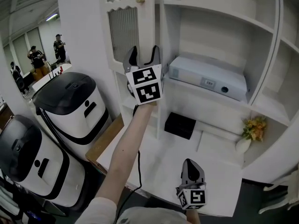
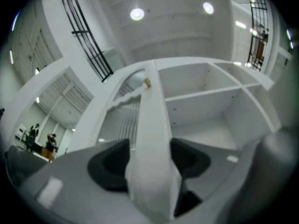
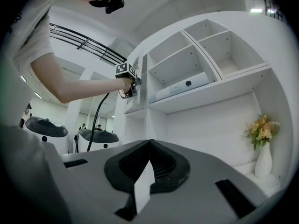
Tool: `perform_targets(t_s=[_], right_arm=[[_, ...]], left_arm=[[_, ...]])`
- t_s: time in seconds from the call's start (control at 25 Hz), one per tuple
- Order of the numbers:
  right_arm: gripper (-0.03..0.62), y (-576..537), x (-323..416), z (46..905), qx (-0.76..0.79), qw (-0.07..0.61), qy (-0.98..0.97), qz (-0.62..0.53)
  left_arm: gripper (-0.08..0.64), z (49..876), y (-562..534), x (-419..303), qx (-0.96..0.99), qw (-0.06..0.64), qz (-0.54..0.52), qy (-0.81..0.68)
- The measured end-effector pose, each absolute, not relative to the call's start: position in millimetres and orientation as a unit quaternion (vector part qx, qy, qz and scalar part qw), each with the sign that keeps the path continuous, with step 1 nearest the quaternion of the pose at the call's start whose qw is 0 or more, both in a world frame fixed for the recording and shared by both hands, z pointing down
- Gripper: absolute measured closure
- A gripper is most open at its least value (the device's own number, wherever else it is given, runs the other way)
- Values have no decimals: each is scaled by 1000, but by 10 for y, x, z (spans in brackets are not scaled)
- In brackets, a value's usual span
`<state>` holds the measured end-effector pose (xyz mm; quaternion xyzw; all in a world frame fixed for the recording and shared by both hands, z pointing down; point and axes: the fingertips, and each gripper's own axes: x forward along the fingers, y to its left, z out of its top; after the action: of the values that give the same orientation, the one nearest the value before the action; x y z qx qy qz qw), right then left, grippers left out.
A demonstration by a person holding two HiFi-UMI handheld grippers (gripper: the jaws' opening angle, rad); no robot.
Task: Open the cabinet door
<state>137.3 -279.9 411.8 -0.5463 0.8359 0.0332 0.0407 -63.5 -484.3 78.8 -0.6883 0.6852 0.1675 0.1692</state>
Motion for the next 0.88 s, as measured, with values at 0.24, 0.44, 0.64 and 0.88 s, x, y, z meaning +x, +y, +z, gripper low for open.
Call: perform_targets(t_s=[0.24,0.44,0.64,0.88], right_arm=[[592,-2751,1213,4109,-530,39,846,38],[592,-2729,1204,4113,-529,37,847,38],[592,-2730,1195,4117,-530,38,847,37],[592,-2714,1145,4116,-525,40,850,36]], left_arm=[[264,807,-4735,-776,-706,135,189,669],[265,821,-4655,-829,-717,131,208,652],[264,829,-4567,-903,-727,127,214,640],[261,830,-4447,-987,-730,128,217,635]])
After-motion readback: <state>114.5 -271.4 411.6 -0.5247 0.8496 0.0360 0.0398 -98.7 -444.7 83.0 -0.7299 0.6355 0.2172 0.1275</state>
